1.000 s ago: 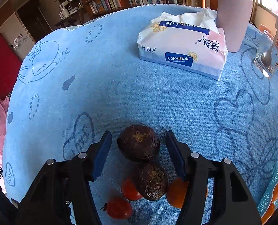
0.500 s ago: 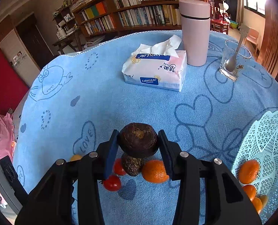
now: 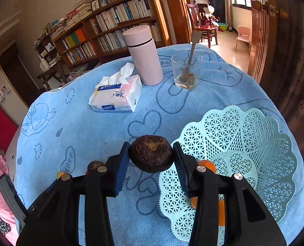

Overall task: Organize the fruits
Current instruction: 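Lower the passion fruit into the teal basket and open the right tool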

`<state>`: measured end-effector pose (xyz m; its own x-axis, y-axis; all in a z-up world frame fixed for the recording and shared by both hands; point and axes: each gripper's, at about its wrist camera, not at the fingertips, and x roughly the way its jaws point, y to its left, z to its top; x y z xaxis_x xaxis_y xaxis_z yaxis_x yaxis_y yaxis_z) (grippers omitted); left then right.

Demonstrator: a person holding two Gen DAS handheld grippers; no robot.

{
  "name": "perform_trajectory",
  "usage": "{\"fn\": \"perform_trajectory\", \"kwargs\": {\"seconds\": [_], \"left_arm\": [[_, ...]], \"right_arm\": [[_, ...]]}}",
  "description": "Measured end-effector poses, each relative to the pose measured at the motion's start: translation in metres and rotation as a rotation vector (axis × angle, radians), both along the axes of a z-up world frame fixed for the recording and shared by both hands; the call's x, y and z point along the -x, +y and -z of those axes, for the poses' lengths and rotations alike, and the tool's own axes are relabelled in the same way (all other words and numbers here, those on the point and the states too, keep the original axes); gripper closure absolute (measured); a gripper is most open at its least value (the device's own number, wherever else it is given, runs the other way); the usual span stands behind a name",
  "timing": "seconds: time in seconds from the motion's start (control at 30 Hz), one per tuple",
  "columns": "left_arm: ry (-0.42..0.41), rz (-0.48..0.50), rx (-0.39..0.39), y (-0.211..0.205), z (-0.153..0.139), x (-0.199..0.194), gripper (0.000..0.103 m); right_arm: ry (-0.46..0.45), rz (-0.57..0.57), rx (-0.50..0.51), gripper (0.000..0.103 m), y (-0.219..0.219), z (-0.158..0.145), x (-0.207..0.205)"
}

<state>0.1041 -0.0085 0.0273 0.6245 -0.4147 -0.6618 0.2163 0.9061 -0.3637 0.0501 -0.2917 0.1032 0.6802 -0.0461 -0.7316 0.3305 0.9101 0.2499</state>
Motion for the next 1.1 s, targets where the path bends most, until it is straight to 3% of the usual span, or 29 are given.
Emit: {"fn": "perform_trajectory", "kwargs": {"seconds": [0.67,0.83,1.1], "left_arm": [[-0.006,0.013,-0.026,-0.005,0.001,0.003,0.078],[-0.007,0.015,-0.029,-0.006,0.002,0.004,0.078],[-0.015,0.024,-0.043,-0.010,0.002,0.006,0.078]], "right_arm": [[0.042,0.146,-0.053,0.058,-0.053,0.019,0.040],[0.026,0.168,-0.066,0.050,-0.056,0.017,0.049],[0.001,0.200,-0.082,0.050,-0.062,0.020,0.078]]}}
